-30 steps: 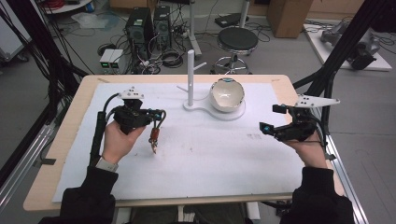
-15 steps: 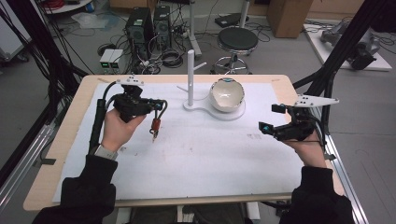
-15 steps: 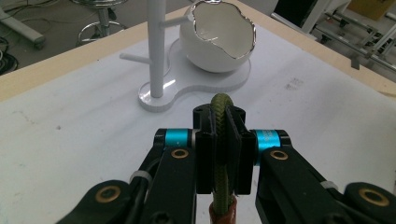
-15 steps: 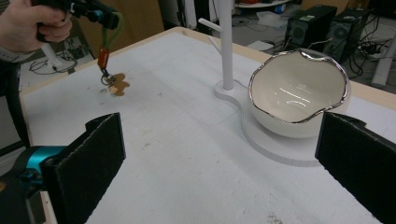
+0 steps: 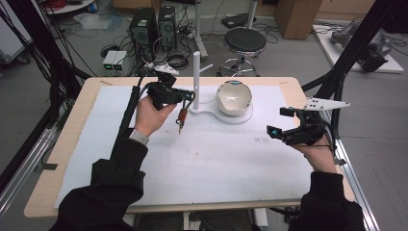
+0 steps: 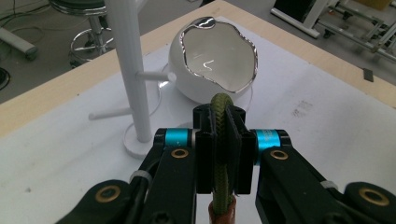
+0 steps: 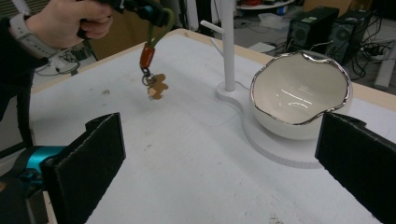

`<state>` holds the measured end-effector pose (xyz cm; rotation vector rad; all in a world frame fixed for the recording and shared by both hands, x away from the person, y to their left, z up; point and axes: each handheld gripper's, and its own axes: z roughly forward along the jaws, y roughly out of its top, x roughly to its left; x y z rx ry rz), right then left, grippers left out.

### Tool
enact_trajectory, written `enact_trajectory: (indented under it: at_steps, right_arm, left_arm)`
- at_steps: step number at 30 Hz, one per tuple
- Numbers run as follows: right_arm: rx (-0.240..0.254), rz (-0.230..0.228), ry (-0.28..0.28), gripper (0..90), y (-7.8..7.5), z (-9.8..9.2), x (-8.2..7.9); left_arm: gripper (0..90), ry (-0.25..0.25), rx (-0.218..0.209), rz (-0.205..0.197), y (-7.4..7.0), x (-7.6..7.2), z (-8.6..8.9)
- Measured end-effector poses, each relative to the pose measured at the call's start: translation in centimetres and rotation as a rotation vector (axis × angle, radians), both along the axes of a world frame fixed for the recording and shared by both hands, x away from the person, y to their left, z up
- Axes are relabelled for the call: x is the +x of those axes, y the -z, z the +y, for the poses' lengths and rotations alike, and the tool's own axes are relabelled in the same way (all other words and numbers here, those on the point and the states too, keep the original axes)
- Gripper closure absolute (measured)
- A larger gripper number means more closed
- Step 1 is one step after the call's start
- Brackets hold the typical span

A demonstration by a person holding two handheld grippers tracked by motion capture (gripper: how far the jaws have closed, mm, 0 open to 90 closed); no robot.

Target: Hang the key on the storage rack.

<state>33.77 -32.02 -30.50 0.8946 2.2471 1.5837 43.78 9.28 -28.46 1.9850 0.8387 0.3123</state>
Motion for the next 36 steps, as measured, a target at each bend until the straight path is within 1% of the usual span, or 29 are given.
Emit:
enact_trajectory:
  at_steps: [2, 6, 7, 8, 9, 10, 12, 13, 14, 16, 20, 22, 26, 28, 31, 33, 36]
  right_arm:
    - [-0.001, 0.001, 0.000, 0.9, 0.0, 0.0, 0.0]
    - [0.005, -0.001, -0.003, 0.9, 0.0, -0.1, -0.1]
    - [0.006, -0.002, -0.003, 0.9, 0.1, -0.1, -0.1]
    - [0.006, -0.001, 0.000, 0.9, 0.1, -0.2, -0.1]
    - [0.007, 0.005, 0.002, 0.9, 0.2, -0.2, -0.2]
    - [0.007, 0.006, 0.003, 0.9, 0.2, -0.3, -0.2]
    - [0.010, 0.009, 0.005, 0.9, 0.2, -0.4, -0.3]
    - [0.010, 0.004, 0.004, 0.9, 0.3, -0.5, -0.3]
    - [0.007, 0.006, 0.005, 0.9, 0.3, -0.5, -0.4]
    - [0.009, 0.003, 0.004, 0.9, 0.3, -0.6, -0.4]
    - [0.007, 0.010, 0.008, 0.9, 0.4, -0.6, -0.5]
    - [0.004, 0.010, 0.009, 0.9, 0.4, -0.6, -0.6]
    - [0.005, 0.011, 0.009, 0.9, 0.4, -0.7, -0.7]
    - [0.005, 0.012, 0.009, 0.9, 0.4, -0.7, -0.8]
    - [0.002, 0.012, 0.008, 0.9, 0.5, -0.8, -0.8]
    - [0.004, 0.009, 0.011, 0.9, 0.4, -0.9, -0.8]
    - [0.005, 0.012, 0.012, 0.9, 0.5, -0.9, -0.9]
  left_arm:
    - [83.1, -0.006, -0.014, 0.004, -0.2, 0.7, -0.2]
    - [83.1, -0.014, -0.027, 0.010, -0.6, 1.9, -0.6]
    - [83.0, -0.019, -0.037, 0.015, -0.6, 2.1, -0.7]
    - [83.0, -0.024, -0.033, 0.020, -0.5, 2.4, -0.8]
    - [83.1, -0.036, -0.019, 0.032, -0.2, 2.7, -0.9]
    - [83.1, -0.040, -0.018, 0.036, 0.0, 2.9, -0.9]
    - [83.0, -0.052, -0.030, 0.046, 0.3, 3.4, -0.8]
    - [83.1, -0.053, -0.047, 0.044, 0.4, 3.6, -0.7]
    - [83.0, -0.049, -0.050, 0.042, 0.5, 3.7, -0.7]
    - [83.0, -0.049, -0.066, 0.050, 0.6, 3.9, -0.8]
    - [83.0, -0.065, -0.051, 0.061, 0.9, 4.5, -0.9]
    - [83.0, -0.073, -0.062, 0.065, 1.0, 4.7, -0.8]
    - [82.9, -0.074, -0.064, 0.068, 1.1, 4.9, -0.8]
    - [82.9, -0.079, -0.073, 0.070, 1.2, 5.0, -0.8]
    - [82.9, -0.080, -0.067, 0.068, 1.2, 5.1, -0.8]
    - [82.8, -0.076, -0.070, 0.074, 1.2, 5.2, -0.7]
    - [82.7, -0.079, -0.070, 0.069, 1.2, 5.2, -0.7]
